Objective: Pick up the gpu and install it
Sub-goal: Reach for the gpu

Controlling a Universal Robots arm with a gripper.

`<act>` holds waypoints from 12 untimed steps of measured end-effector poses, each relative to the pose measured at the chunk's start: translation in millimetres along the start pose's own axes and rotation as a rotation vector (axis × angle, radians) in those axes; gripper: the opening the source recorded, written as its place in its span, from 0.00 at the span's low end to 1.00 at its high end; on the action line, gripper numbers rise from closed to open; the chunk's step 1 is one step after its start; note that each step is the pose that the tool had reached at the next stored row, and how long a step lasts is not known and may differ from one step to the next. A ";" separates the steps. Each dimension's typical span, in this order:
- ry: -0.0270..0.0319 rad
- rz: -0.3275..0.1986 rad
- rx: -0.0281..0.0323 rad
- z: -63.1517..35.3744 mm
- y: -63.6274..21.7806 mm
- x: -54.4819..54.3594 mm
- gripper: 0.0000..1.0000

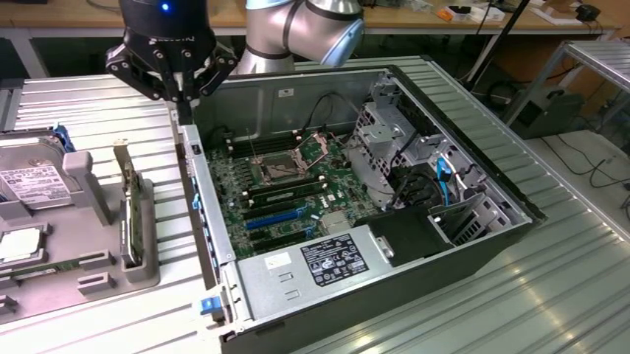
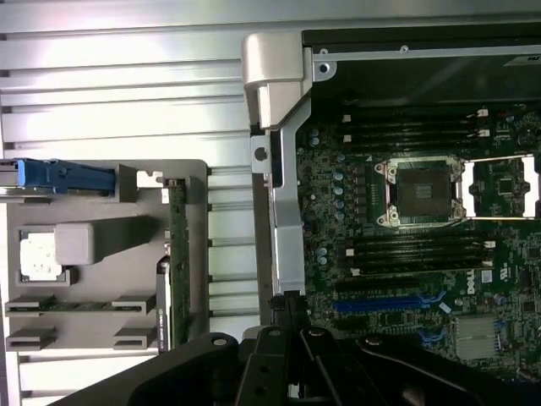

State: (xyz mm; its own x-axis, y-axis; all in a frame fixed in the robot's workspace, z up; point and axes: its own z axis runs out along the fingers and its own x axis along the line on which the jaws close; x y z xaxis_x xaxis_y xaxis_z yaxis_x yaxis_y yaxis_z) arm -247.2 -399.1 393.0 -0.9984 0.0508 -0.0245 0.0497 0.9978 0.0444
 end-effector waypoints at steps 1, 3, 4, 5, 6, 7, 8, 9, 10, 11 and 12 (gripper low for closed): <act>0.0000 -0.001 0.0000 0.0 -0.1 1.6 0.11; 0.0001 -0.002 0.0000 -0.1 -0.2 4.8 0.11; 0.0001 -0.002 0.0000 -0.2 -0.3 6.2 0.11; 0.0001 -0.002 0.0000 -0.2 -0.4 7.0 0.11; 0.0001 -0.003 -0.0001 -0.2 -0.5 8.7 0.11; 0.0001 -0.003 -0.0001 -0.2 -0.5 9.8 0.11; 0.0002 -0.004 0.0000 -0.3 -0.6 10.8 0.11; 0.0002 -0.004 0.0000 -0.3 -0.6 11.7 0.11; 0.0002 -0.004 0.0000 -0.3 -0.7 12.7 0.11; 0.0002 -0.005 -0.0001 -0.3 -0.7 14.2 0.11; 0.0003 -0.006 -0.0001 -0.4 -0.8 15.9 0.11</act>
State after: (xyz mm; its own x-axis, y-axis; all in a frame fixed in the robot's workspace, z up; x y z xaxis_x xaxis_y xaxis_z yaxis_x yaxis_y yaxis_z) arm -263.2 -399.1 393.0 -0.9987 0.0451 -0.0245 0.0440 0.9980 0.0443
